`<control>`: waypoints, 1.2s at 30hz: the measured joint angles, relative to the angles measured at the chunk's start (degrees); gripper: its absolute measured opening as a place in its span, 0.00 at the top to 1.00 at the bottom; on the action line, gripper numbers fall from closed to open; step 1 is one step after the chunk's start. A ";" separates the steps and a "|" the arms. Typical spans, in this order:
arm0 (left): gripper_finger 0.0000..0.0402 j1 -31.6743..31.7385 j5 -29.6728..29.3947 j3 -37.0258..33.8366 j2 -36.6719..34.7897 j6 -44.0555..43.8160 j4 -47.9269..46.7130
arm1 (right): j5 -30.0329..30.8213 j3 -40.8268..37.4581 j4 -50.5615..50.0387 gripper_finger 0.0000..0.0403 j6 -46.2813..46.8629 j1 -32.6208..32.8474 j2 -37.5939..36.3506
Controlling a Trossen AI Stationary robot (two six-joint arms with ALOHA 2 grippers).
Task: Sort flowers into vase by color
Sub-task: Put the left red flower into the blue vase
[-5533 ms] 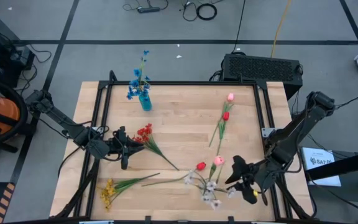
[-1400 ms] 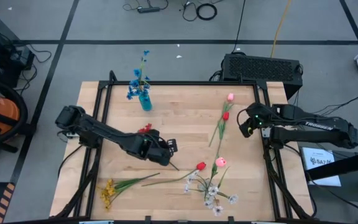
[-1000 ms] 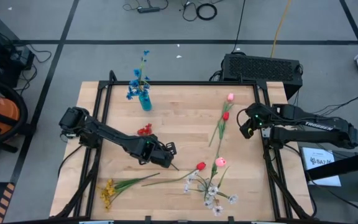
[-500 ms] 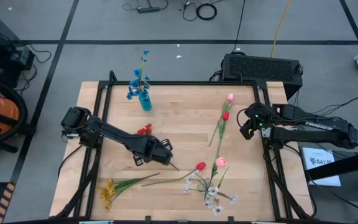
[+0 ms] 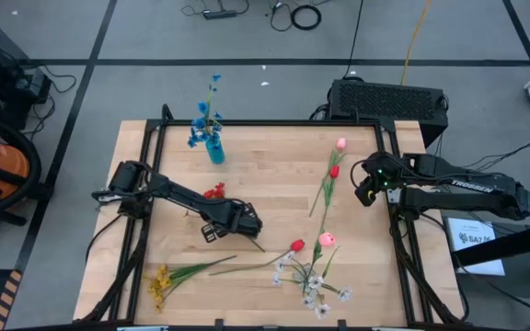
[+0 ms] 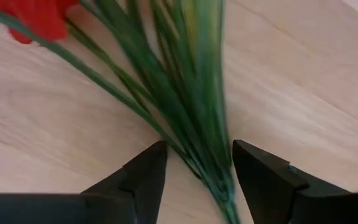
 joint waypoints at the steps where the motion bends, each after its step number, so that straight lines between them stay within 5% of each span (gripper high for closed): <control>1: 0.52 0.33 0.46 0.10 0.52 0.23 0.11 | 0.01 0.00 0.00 1.00 0.00 0.00 -0.01; 13: 0.55 0.88 1.11 0.15 1.81 5.34 -2.20 | -0.09 0.00 0.05 1.00 -0.05 0.04 -0.01; 23: 0.96 0.89 2.86 0.04 1.28 8.88 -6.78 | -0.20 0.00 0.04 1.00 -0.22 0.04 -0.01; 28: 0.95 0.82 2.29 -0.72 -1.67 15.38 -15.48 | -0.23 0.00 0.04 1.00 -0.20 0.04 0.00; 36: 0.97 -0.44 -1.87 -0.38 -13.98 9.06 -26.59 | -0.22 0.00 0.19 1.00 0.05 0.07 0.01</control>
